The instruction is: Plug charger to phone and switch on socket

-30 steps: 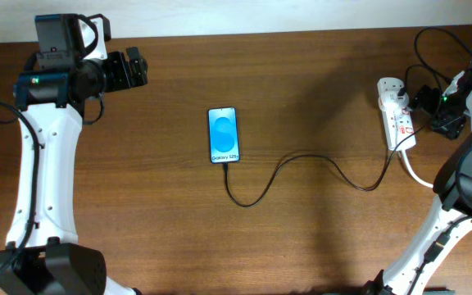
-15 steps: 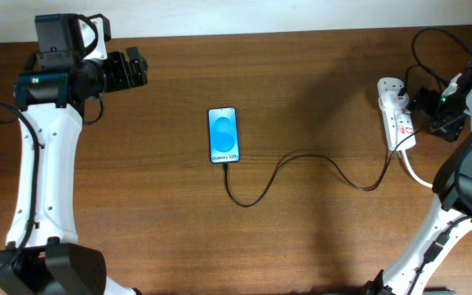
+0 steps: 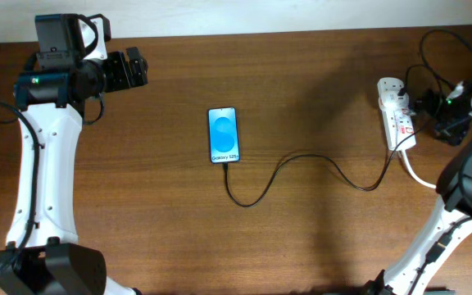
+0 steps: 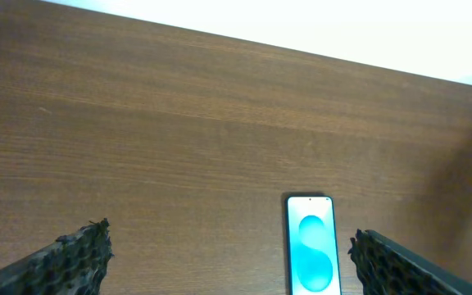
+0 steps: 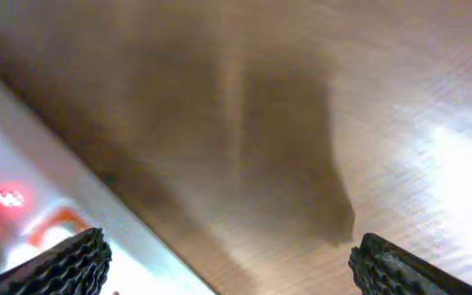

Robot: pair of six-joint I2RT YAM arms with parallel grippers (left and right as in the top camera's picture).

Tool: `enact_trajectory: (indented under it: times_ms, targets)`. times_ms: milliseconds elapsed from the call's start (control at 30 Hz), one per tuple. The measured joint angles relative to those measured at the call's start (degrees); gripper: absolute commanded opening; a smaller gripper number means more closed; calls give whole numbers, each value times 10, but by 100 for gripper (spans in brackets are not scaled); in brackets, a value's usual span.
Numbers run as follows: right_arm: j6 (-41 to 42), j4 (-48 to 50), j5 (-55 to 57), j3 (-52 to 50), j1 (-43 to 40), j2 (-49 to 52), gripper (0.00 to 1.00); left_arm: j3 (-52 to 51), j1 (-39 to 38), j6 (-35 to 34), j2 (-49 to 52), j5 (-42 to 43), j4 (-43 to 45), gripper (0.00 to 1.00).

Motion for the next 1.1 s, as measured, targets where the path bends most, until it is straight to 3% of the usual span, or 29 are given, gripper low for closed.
enact_trajectory:
  times_ms: [233, 433, 700, 867, 1100]
  targets:
    - [17, -99, -33, 96, -103, 5, 98, 0, 0, 0, 0, 0, -1, 99]
    - [-51, -191, -135, 189, -98, -25, 99, 0, 0, 0, 0, 0, 0, 99]
    - [-177, -237, -213, 213, -2, -240, 98, 0, 0, 0, 0, 0, -1, 99]
    - [-228, -287, -215, 213, 84, -320, 98, 0, 0, 0, 0, 0, 0, 99]
    - [-239, -342, -115, 213, 136, -411, 98, 0, 0, 0, 0, 0, -1, 99]
